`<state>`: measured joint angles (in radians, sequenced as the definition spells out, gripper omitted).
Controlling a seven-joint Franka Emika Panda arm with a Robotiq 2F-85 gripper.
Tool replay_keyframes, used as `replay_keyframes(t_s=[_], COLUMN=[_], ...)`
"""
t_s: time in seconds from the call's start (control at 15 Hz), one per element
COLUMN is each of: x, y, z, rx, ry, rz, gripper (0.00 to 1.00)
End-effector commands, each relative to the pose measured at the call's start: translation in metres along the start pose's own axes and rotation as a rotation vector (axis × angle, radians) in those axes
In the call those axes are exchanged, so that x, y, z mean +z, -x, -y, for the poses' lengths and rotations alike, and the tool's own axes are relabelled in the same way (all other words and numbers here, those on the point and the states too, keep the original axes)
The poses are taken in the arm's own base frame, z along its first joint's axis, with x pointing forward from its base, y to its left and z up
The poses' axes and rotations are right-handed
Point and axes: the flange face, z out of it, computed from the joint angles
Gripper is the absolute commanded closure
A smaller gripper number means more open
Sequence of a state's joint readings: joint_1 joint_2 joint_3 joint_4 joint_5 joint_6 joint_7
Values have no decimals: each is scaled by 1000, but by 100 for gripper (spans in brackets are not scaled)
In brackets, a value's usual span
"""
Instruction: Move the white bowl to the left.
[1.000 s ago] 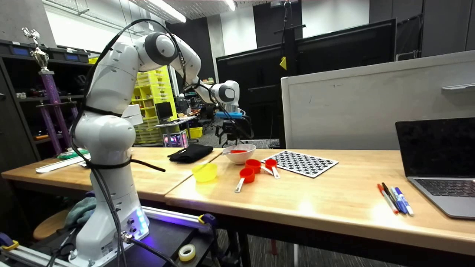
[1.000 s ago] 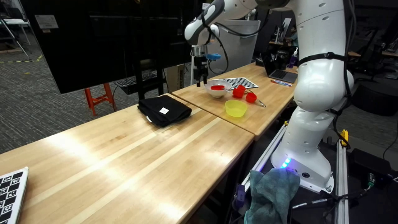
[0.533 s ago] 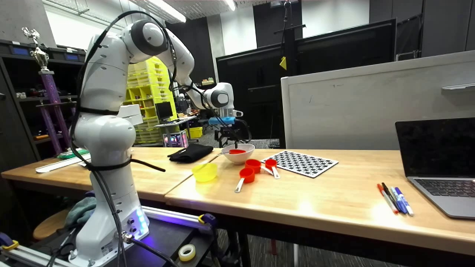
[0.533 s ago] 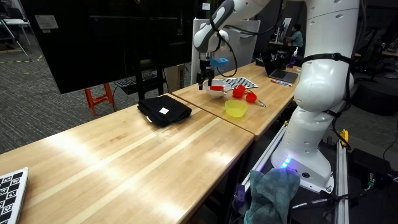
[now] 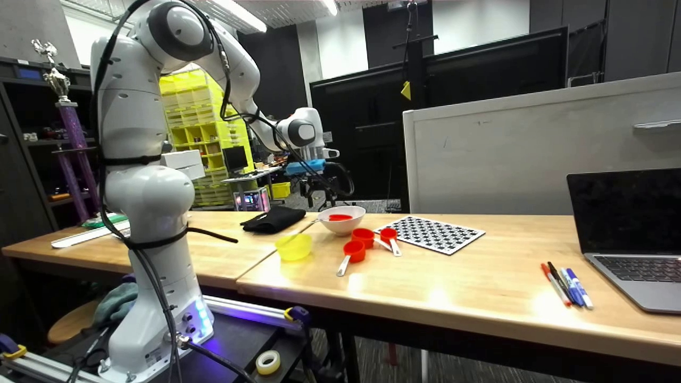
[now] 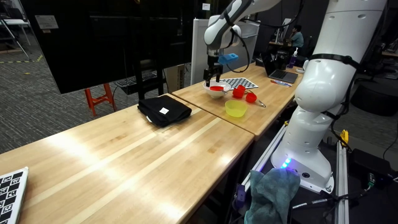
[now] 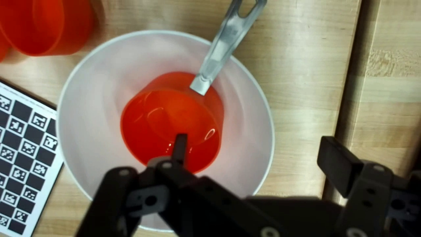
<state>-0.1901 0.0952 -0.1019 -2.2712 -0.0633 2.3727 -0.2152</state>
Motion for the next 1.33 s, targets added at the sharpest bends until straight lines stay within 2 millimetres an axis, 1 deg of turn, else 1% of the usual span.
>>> replay_keyframes(t_s=[0.0, 0.27, 0.93, 1.27], x=[-9, 1, 35, 42], y=[7, -3, -22, -36], z=[-1, -8, -31, -34], rx=[-19, -44, -67, -84], ry=[21, 14, 10, -1], rz=[-6, 6, 55, 65], gripper=[0, 0, 0, 0])
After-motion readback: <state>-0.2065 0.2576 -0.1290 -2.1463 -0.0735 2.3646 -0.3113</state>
